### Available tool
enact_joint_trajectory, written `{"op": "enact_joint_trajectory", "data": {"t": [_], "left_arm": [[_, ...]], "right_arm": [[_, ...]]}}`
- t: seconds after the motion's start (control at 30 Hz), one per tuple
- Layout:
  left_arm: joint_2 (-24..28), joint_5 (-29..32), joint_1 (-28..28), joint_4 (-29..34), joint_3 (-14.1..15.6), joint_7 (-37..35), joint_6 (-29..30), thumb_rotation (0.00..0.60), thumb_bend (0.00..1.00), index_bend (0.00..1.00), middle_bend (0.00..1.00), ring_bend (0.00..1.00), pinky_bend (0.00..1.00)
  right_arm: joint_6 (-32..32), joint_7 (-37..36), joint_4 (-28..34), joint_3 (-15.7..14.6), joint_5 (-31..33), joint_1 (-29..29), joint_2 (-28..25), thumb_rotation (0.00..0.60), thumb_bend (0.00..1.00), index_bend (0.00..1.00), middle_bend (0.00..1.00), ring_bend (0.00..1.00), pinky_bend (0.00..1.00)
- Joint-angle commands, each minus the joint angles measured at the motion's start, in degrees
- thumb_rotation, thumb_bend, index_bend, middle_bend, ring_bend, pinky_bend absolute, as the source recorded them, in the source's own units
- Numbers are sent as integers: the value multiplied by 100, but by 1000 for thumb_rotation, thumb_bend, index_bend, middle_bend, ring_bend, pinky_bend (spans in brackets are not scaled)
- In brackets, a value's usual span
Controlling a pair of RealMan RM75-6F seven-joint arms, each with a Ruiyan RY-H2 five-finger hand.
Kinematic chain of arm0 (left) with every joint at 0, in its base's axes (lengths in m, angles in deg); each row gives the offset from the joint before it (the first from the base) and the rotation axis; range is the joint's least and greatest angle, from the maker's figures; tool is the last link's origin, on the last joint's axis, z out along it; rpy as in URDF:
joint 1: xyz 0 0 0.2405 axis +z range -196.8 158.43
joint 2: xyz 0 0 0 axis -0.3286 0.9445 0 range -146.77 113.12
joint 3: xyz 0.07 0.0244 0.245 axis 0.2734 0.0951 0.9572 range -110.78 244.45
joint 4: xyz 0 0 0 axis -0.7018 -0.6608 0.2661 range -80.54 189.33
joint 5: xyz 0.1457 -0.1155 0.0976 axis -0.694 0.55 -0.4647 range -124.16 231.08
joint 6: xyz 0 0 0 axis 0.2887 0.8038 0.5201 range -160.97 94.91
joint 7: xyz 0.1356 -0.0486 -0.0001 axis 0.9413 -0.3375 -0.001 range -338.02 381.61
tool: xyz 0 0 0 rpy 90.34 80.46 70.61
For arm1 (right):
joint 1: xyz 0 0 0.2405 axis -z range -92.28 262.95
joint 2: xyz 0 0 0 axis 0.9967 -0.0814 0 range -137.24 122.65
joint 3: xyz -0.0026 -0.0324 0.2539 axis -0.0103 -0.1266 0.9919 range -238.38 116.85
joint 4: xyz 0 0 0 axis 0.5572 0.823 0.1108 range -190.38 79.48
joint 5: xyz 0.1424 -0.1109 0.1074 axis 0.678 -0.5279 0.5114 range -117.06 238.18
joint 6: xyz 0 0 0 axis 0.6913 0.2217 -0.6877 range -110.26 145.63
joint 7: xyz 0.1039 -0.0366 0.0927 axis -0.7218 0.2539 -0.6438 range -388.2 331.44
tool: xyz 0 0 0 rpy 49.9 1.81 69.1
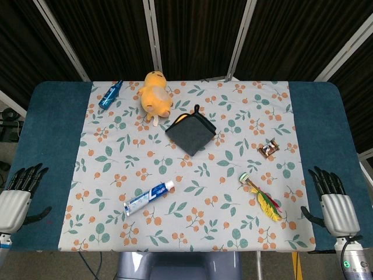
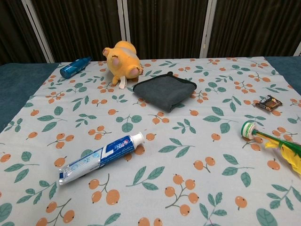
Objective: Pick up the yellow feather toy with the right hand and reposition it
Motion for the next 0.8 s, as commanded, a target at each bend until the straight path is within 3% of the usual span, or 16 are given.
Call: {"op": "enact_joint_trajectory", "data": {"t": [0.03,0.57,0.8], "left_arm": [[-1,1,-9,8,-2,4,-13,599,236,0,0,0,0],[-15,-10,-39,15,0,6,-54,599,235,0,0,0,0],[-28,-28,-30,13,0,19,-23,597,235,0,0,0,0]], "right_arm": [[-2,-4,-1,-1,4,4,-3,600,168,0,0,0,0],[35,23,360,-50,-108,-18,-75,600,167,15,0,0,0],[571,-385,447,28,-80,-375,7,600,165,172,0,0,0]]}}
